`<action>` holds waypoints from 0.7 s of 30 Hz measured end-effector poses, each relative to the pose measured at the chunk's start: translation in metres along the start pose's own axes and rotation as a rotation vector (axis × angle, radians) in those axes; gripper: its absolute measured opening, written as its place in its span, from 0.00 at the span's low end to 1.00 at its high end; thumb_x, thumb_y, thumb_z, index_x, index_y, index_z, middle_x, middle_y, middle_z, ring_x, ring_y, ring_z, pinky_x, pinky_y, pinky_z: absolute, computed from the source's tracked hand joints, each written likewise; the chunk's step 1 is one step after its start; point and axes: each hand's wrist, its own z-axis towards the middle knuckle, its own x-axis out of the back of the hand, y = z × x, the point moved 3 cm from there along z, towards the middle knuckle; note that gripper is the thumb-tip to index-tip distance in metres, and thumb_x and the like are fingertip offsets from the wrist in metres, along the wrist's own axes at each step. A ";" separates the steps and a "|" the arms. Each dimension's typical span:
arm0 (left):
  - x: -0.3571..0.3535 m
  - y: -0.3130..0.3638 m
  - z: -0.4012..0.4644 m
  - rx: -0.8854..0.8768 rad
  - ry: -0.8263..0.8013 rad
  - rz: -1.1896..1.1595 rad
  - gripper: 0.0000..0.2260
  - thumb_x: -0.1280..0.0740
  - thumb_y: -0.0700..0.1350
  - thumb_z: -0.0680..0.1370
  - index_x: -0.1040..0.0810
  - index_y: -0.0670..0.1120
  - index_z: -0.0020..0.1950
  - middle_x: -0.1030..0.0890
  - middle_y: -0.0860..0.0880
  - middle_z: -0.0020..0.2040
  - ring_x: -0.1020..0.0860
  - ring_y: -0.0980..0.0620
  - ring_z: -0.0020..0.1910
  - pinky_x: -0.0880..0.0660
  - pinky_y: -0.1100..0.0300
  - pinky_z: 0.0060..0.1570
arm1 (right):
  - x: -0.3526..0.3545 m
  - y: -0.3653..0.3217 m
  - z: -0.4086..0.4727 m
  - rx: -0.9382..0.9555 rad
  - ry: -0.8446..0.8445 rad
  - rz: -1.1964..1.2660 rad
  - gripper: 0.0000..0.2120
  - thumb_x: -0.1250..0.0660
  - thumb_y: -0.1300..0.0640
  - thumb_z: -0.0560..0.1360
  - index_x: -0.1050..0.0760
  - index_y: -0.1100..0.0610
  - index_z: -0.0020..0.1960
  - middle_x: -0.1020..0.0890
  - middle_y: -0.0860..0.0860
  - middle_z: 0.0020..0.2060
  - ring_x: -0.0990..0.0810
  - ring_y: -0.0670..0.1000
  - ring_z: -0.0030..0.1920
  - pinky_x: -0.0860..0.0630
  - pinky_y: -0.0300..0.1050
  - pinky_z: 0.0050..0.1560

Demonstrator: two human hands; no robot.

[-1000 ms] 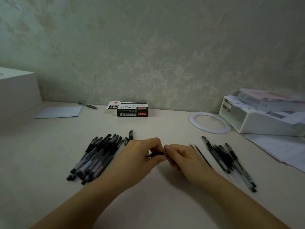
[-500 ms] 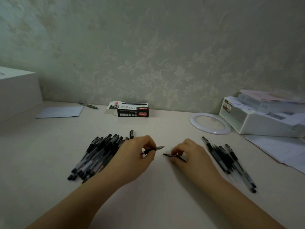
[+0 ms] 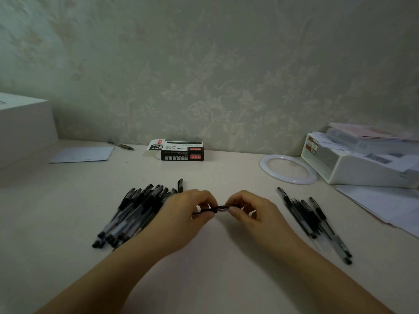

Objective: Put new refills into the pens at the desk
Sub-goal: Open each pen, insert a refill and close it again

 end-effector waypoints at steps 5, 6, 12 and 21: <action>-0.001 0.000 -0.001 0.034 0.003 -0.040 0.03 0.31 0.49 0.76 0.22 0.56 0.48 0.21 0.61 0.41 0.24 0.67 0.42 0.31 0.76 0.40 | -0.003 -0.003 -0.001 0.007 -0.039 0.058 0.05 0.32 0.56 0.78 0.20 0.47 0.47 0.18 0.40 0.41 0.22 0.43 0.43 0.26 0.35 0.44; -0.001 0.000 -0.001 0.032 -0.002 -0.042 0.03 0.31 0.49 0.76 0.22 0.56 0.48 0.20 0.60 0.41 0.24 0.67 0.42 0.31 0.76 0.40 | -0.003 -0.002 -0.001 0.002 -0.044 0.083 0.05 0.32 0.56 0.78 0.19 0.47 0.47 0.17 0.41 0.41 0.21 0.43 0.43 0.25 0.36 0.45; 0.000 0.007 -0.001 -0.009 -0.014 -0.026 0.01 0.31 0.47 0.77 0.21 0.54 0.46 0.22 0.62 0.38 0.26 0.70 0.42 0.33 0.78 0.40 | -0.003 0.001 -0.001 -0.020 -0.064 0.264 0.03 0.30 0.60 0.76 0.18 0.54 0.47 0.14 0.49 0.38 0.16 0.45 0.42 0.23 0.36 0.47; 0.000 0.010 -0.001 -0.031 -0.017 -0.010 0.02 0.32 0.48 0.77 0.20 0.53 0.47 0.22 0.61 0.37 0.24 0.64 0.39 0.33 0.74 0.38 | -0.001 0.004 0.000 -0.032 -0.090 0.316 0.06 0.28 0.59 0.75 0.17 0.49 0.44 0.14 0.50 0.38 0.15 0.46 0.42 0.23 0.36 0.47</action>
